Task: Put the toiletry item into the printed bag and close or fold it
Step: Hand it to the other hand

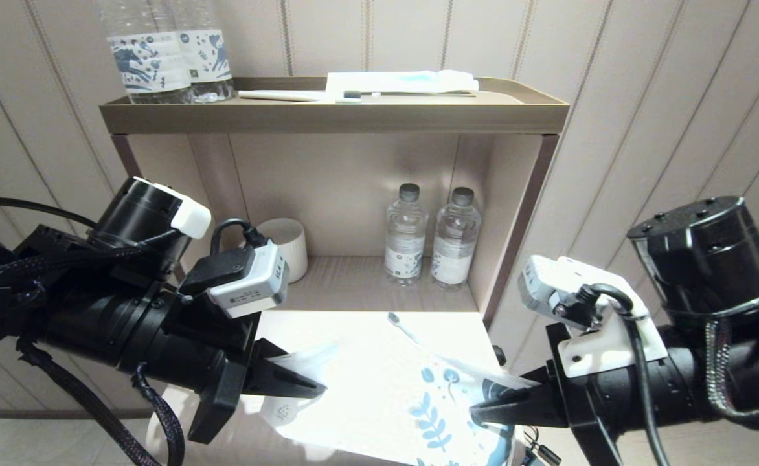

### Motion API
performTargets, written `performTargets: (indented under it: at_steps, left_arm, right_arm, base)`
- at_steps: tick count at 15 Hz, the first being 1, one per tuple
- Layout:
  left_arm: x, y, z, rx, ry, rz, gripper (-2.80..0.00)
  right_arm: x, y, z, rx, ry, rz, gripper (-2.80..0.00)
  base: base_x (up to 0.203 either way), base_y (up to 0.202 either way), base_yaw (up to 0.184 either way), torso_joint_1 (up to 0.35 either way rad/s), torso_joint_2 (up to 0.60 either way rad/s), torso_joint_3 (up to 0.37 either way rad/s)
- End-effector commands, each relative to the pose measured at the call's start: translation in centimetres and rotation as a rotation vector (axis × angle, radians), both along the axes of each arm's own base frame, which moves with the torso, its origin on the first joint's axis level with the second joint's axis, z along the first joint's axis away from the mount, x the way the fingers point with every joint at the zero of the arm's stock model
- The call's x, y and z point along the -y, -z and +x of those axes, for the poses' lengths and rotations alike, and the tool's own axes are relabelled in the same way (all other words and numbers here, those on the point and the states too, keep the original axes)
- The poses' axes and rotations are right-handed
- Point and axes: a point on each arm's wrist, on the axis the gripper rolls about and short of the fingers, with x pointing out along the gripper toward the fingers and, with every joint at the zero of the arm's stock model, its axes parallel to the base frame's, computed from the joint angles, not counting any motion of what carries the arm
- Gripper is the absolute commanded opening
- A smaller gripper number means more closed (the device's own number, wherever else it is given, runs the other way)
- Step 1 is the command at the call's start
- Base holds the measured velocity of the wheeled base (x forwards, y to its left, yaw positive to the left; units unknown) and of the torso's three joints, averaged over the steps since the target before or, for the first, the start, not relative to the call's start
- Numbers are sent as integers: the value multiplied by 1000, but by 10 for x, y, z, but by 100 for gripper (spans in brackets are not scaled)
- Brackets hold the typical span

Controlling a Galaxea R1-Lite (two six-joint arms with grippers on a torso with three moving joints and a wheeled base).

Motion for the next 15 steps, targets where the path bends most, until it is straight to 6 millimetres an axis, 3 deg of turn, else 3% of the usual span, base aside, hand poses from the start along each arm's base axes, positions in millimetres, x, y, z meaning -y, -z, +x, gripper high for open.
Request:
performTargets:
  at_steps: [1, 15]
  left_arm:
    - [1, 3, 1, -8, 7, 4, -280]
    - [8, 6, 3, -11, 26, 5, -280]
  right_arm:
    - [-13, 4, 10, -19, -20, -11, -280]
    - [-54, -2, 29, -12, -93, -1, -280]
  base:
    - [0, 0, 0, 0, 0, 0]
    - [0, 0, 0, 0, 0, 0]
